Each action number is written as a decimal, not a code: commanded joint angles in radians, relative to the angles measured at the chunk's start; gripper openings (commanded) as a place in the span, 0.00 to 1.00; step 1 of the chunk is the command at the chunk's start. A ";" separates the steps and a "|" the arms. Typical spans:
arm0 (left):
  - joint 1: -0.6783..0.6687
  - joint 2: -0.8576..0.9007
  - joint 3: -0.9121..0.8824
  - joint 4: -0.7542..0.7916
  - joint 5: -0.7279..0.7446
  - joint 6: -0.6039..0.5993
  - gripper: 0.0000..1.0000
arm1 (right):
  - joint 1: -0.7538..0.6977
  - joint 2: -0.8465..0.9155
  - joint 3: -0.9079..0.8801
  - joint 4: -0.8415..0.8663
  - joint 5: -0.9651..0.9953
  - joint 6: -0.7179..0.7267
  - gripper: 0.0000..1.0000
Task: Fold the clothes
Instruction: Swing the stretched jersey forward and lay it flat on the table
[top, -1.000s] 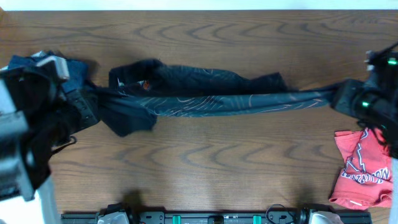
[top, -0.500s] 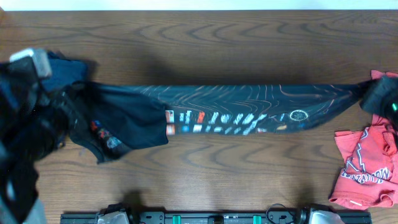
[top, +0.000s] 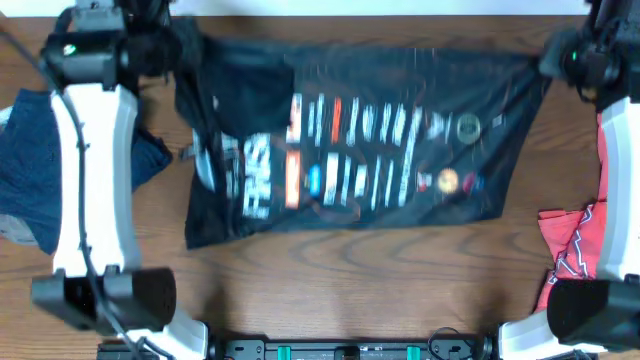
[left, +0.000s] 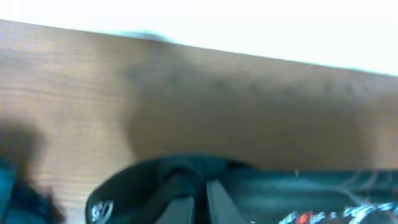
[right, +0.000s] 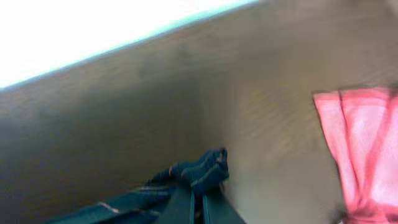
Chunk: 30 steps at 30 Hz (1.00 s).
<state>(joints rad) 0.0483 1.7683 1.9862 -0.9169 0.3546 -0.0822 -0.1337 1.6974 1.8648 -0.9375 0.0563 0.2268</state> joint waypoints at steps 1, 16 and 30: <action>0.003 -0.010 0.014 0.145 -0.034 -0.009 0.06 | -0.030 -0.026 0.034 0.107 0.014 0.059 0.01; 0.013 -0.020 0.384 0.206 -0.033 -0.080 0.06 | -0.157 -0.029 0.288 0.114 0.024 0.060 0.01; -0.027 0.016 0.165 -0.702 -0.027 -0.042 0.06 | -0.161 0.089 0.118 -0.544 0.157 0.019 0.01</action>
<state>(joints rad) 0.0238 1.7805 2.2089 -1.5818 0.3843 -0.1524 -0.2596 1.7756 2.0407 -1.4521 0.1032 0.2615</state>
